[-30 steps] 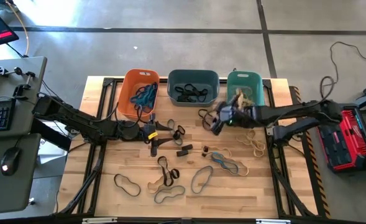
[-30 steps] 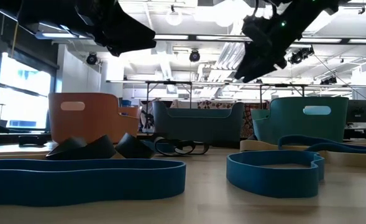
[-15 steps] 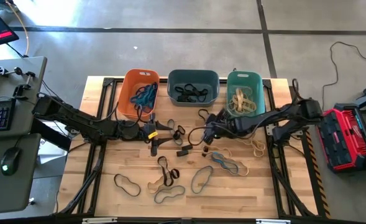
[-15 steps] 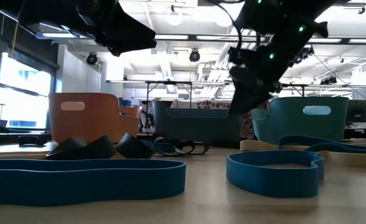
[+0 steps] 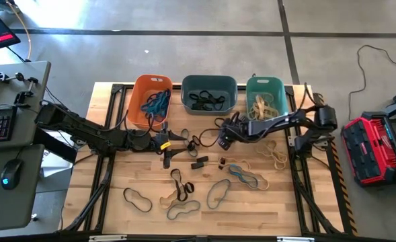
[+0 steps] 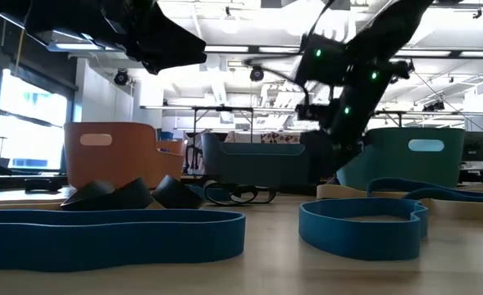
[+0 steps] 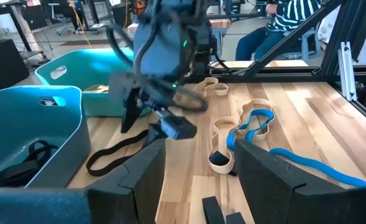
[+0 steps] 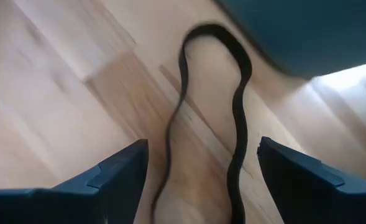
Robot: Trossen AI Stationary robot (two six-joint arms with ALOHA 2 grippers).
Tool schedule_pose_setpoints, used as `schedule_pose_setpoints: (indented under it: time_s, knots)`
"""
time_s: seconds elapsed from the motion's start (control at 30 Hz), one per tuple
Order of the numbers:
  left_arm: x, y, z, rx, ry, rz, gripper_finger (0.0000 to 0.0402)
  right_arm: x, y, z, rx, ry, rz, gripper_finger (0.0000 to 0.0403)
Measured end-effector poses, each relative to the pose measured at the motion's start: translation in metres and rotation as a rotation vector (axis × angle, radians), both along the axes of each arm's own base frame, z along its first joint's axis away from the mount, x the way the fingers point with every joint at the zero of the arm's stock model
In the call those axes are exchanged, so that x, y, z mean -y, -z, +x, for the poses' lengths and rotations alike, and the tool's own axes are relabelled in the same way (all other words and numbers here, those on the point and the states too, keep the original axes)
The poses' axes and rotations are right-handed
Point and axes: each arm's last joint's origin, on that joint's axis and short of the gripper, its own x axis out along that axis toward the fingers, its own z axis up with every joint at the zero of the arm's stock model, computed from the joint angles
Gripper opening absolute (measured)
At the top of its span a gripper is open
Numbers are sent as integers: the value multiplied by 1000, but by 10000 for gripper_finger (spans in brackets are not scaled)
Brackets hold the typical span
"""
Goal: Sort rubber bands into baskets
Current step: Put the black rubber band into the blue bin
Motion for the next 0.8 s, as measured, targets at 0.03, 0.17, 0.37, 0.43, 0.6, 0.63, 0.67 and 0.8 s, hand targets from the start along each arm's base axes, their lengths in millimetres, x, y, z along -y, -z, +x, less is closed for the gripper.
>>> schedule_pose_setpoints:
  time_s: [0.03, 0.17, 0.37, 0.43, 0.6, 0.63, 0.67, 0.8]
  knots:
    - [0, 0, 0, 0, 0, 0, 183, 2, 4, 0, -19, -7, 1, 291]
    - [0, 0, 0, 0, 0, 0, 183, 6, 13, 1, -56, -13, 15, 291]
    - [0, 0, 0, 0, 0, 0, 183, 7, 16, 3, -47, -3, 54, 251]
    - [0, 0, 0, 0, 0, 0, 183, 7, 16, 3, -41, -12, 75, 212]
    - [0, 0, 0, -1, 0, 1, 183, 5, 16, 5, -34, -68, 127, 75]
    - [0, 0, 0, -1, 1, 5, 183, 5, 15, 7, -36, -81, 133, 46]
    - [0, 0, 0, -1, 1, 5, 183, 4, 14, 8, -37, -95, 135, 23]
    - [0, 0, 0, -1, -7, 2, 183, -1, 3, 19, -21, -149, 127, 21]
